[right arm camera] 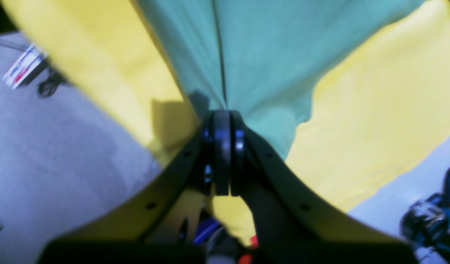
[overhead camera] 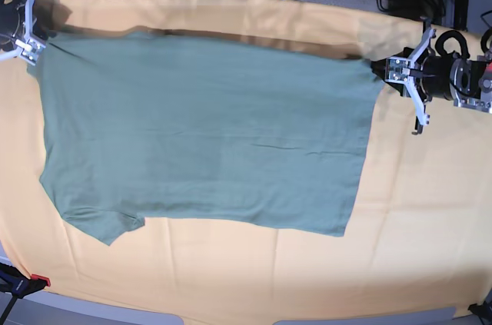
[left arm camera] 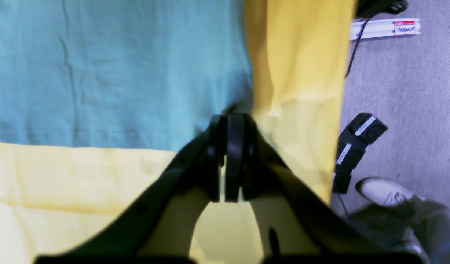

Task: Fold the T-shirt properly
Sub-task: 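Pull the gripped shirt edge toward the robot with both grippers, then fold the gripped edge back over the shirt body with both grippers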

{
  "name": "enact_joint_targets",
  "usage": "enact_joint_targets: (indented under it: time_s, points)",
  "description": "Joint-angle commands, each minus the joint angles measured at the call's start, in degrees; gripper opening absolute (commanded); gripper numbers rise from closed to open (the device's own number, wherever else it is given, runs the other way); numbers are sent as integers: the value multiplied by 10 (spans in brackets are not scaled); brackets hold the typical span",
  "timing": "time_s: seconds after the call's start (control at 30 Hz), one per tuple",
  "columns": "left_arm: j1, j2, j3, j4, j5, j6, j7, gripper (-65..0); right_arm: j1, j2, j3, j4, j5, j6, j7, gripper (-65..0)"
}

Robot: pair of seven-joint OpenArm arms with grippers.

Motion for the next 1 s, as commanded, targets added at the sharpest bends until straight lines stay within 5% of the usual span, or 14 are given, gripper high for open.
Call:
enact_joint_targets:
  time_s: [0.0, 0.33, 0.6, 0.8, 0.97]
  points:
    - [1, -21, -7, 14, -8, -1, -6, -650, -11, 10, 9, 5, -3, -2, -3, -650]
    - [72, -92, -7, 97, -8, -1, 26, -650, -52, 5, 10, 8, -13, 0, -26, -650]
    - [76, -93, -8, 101, 22, -1, 25, -650, -51, -1, 10, 8, -12, -4, -25, -650]
    - [76, -48, -7, 99, 28, 11, 24, -650, -50, -1, 10, 8, -13, -5, -2, -650]
    - [75, -18, -8, 82, 64, 12, 24, -650, -50, -1, 10, 8, -14, -50, 82, -650]
